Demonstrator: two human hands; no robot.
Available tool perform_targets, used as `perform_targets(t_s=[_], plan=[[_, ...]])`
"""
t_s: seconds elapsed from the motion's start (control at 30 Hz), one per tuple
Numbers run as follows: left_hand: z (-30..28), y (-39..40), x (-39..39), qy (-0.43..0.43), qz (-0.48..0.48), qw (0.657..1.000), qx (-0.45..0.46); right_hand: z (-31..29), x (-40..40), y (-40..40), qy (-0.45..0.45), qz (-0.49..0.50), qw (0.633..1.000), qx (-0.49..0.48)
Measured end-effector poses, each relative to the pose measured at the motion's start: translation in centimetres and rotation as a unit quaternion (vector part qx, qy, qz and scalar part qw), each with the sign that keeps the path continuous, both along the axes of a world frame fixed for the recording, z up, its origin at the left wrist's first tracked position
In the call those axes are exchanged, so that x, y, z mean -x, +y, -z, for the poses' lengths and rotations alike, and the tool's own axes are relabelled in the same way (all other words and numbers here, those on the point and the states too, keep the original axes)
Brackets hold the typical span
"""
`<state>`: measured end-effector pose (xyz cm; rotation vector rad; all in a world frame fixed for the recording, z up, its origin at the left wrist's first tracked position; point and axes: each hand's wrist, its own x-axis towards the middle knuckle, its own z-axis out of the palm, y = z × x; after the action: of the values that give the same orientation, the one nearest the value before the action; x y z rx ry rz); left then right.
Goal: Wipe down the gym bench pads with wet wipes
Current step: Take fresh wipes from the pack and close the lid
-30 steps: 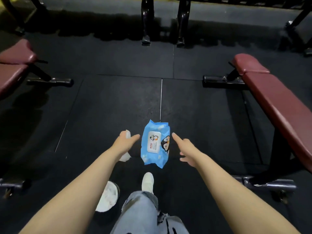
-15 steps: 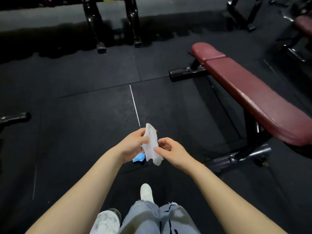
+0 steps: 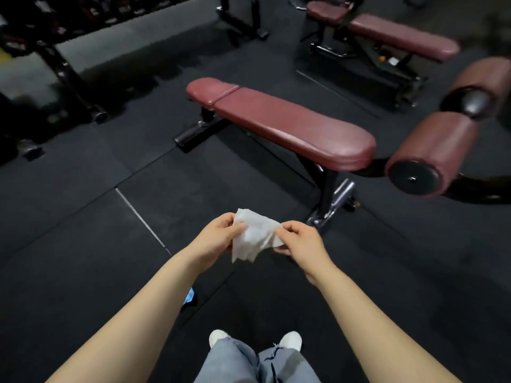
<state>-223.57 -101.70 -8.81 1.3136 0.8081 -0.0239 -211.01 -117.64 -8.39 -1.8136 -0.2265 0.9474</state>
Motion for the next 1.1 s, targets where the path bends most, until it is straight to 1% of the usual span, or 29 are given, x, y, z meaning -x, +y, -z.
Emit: perform_targets(t_s=[0.07, 0.13, 0.23, 0.3, 0.33, 0.4, 0.47, 0.5, 0.53, 0.6, 0.67, 0.7, 0.8, 0.93, 1.0, 1.1], plan=[[-0.7, -1.7, -2.9, -0.005, 0.036, 0.999, -0.007, -0.4, -2.3, -3.0, 0.018, 0.062, 0.998, -0.008], [-1.1, -3.8, -5.6, -0.011, 0.074, 0.997, 0.001, -0.8, -4.4, -6.2, 0.030, 0.100, 0.994, -0.017], [-2.0, -7.6, -9.6, -0.047, 0.128, 0.991, 0.005, -1.6, -6.8, -11.0, 0.014, 0.146, 0.989, -0.029], [-2.6, -10.4, -12.1, -0.073, 0.134, 0.988, 0.023, -2.1, -8.0, -14.4, 0.003, 0.176, 0.984, -0.040], [-2.9, -11.9, -13.2, -0.086, 0.127, 0.987, 0.048, -2.3, -8.5, -16.1, 0.006, 0.190, 0.981, -0.049], [-3.3, -14.6, -15.2, -0.101, 0.113, 0.983, 0.101, -2.4, -9.4, -19.5, 0.032, 0.224, 0.971, -0.073], [-3.5, -17.3, -16.8, -0.104, 0.114, 0.982, 0.111, -2.4, -10.0, -22.8, 0.058, 0.257, 0.960, -0.097], [-3.6, -18.5, -17.4, -0.099, 0.116, 0.984, 0.092, -2.4, -10.3, -24.4, 0.056, 0.270, 0.956, -0.099], [-3.5, -19.7, -17.8, -0.091, 0.116, 0.988, 0.053, -2.3, -10.5, -25.9, 0.044, 0.283, 0.954, -0.091], [-3.4, -22.0, -18.7, -0.076, 0.120, 0.988, -0.055, -2.3, -10.6, -28.7, 0.014, 0.305, 0.950, -0.058], [-3.4, -24.0, -19.4, -0.068, 0.135, 0.977, -0.150, -2.3, -10.5, -31.1, 0.010, 0.320, 0.946, -0.048], [-3.4, -25.0, -19.8, -0.066, 0.148, 0.970, -0.183, -2.2, -10.4, -32.1, 0.009, 0.324, 0.945, -0.049], [-3.5, -27.6, -21.1, -0.058, 0.182, 0.954, -0.231, -2.0, -9.9, -34.6, -0.001, 0.343, 0.938, -0.043], [-3.6, -30.2, -22.2, -0.041, 0.199, 0.949, -0.242, -1.8, -9.2, -37.1, -0.020, 0.358, 0.933, -0.002], [-3.6, -31.1, -22.6, -0.056, 0.229, 0.930, -0.283, -1.6, -9.0, -38.0, -0.004, 0.369, 0.929, 0.003], [-3.8, -33.1, -23.0, -0.117, 0.287, 0.888, -0.341, -1.5, -8.7, -38.6, 0.019, 0.387, 0.922, -0.003]])
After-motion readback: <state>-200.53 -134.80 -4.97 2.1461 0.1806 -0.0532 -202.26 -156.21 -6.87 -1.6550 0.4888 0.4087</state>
